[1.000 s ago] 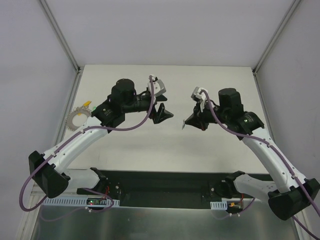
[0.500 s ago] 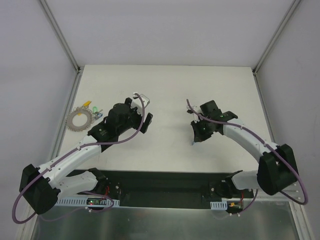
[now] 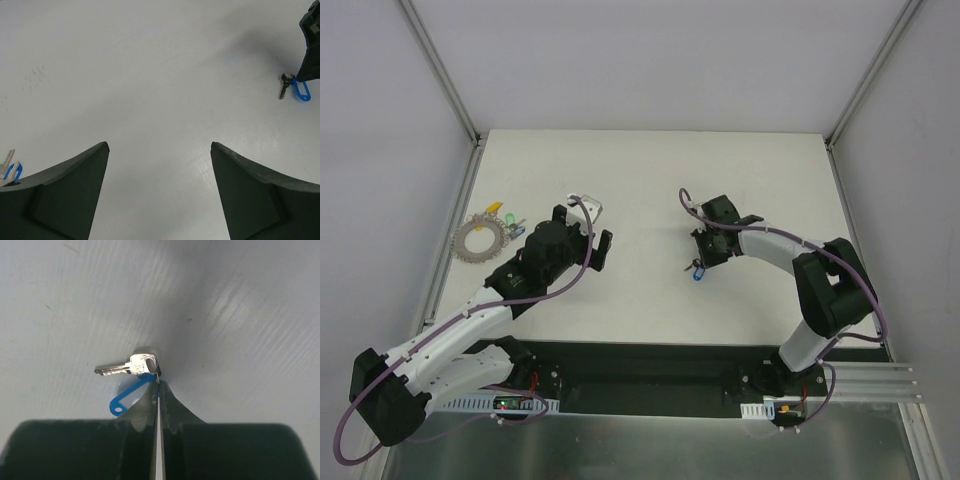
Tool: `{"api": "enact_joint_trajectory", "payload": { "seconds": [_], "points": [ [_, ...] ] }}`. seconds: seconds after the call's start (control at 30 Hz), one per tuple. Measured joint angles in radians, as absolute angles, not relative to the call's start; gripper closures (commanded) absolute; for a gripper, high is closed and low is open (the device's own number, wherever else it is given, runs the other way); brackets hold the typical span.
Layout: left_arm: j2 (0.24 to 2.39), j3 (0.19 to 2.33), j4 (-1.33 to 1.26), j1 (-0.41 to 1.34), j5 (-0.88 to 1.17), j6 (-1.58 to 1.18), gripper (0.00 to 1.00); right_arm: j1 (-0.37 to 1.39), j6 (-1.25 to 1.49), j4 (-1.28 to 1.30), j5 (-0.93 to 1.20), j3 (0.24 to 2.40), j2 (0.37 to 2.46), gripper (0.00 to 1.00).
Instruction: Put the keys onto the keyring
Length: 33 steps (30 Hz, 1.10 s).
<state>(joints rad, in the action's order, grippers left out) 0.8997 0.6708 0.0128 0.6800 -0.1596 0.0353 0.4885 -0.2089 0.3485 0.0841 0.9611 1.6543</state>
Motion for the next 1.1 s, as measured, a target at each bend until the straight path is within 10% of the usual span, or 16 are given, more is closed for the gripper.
{"api": "enact_joint_trajectory", "payload": {
  "seconds": [0.47,0.97,1.1],
  "points": [
    [0.921,0.657,0.013,0.68,-0.191,0.031,0.17,0.492,-0.173,0.139,-0.083,0.967,1.713,0.9],
    [0.914,0.657,0.013,0.68,-0.208,0.03,0.12,0.492,-0.111,0.126,-0.128,0.951,1.564,0.2],
    [0.892,0.657,0.014,0.68,-0.245,0.025,0.05,0.489,-0.097,0.13,-0.158,0.954,1.414,0.15]
  ]
}}
